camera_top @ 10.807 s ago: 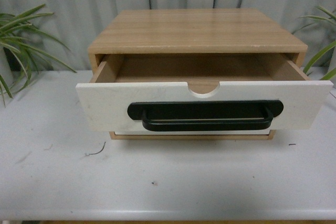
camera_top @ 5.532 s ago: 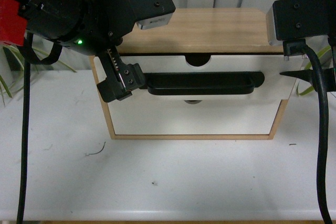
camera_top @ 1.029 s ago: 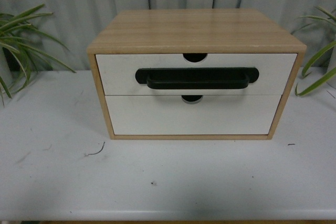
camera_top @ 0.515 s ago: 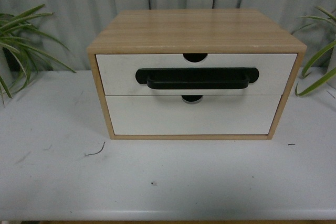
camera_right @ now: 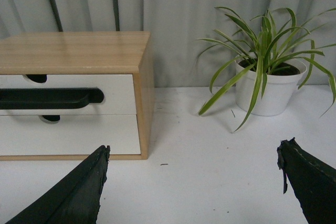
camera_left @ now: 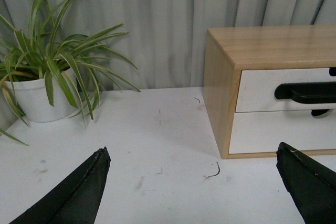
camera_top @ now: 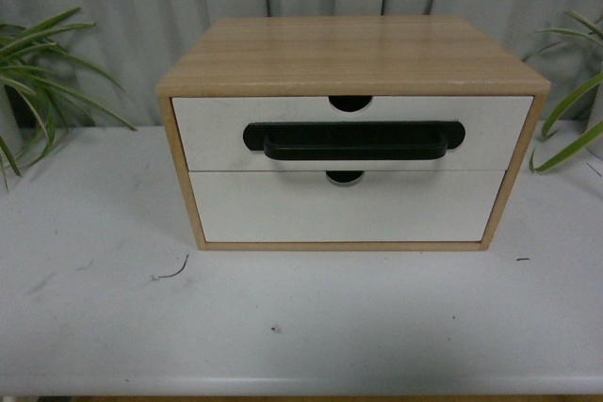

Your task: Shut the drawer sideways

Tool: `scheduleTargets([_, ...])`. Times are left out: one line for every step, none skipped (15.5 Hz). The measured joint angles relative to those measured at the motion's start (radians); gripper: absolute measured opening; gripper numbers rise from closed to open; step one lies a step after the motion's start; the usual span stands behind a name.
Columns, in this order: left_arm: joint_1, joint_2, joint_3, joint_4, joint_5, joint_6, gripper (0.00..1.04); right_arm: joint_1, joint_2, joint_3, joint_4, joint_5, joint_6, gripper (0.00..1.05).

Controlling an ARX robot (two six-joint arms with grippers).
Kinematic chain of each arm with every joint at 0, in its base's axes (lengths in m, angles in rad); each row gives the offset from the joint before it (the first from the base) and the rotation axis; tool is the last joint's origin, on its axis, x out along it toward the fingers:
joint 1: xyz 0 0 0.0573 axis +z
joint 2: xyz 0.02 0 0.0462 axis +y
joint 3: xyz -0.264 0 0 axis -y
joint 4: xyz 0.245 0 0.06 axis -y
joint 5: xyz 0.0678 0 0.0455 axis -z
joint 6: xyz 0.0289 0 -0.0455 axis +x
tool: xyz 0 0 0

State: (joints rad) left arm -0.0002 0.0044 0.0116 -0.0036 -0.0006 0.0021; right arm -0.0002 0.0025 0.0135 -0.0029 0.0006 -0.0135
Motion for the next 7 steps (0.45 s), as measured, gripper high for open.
scheduleTargets([0.000, 0.000, 0.000, 0.000, 0.000, 0.000, 0.98, 0.000, 0.000, 0.000, 0.000, 0.000, 0.000, 0.98])
scheduleTargets([0.000, 0.000, 0.000, 0.000, 0.000, 0.000, 0.98, 0.000, 0.000, 0.000, 0.000, 0.000, 0.000, 0.98])
scheduleTargets([0.000, 0.000, 0.000, 0.000, 0.000, 0.000, 0.98, 0.000, 0.000, 0.000, 0.000, 0.000, 0.000, 0.98])
scheduleTargets([0.000, 0.000, 0.000, 0.000, 0.000, 0.000, 0.98, 0.000, 0.000, 0.000, 0.000, 0.000, 0.000, 0.98])
scheduleTargets([0.000, 0.000, 0.000, 0.000, 0.000, 0.000, 0.98, 0.000, 0.000, 0.000, 0.000, 0.000, 0.000, 0.98])
scheduleTargets([0.000, 0.000, 0.000, 0.000, 0.000, 0.000, 0.98, 0.000, 0.000, 0.000, 0.000, 0.000, 0.000, 0.98])
scheduleTargets([0.000, 0.000, 0.000, 0.000, 0.000, 0.000, 0.98, 0.000, 0.000, 0.000, 0.000, 0.000, 0.000, 0.98])
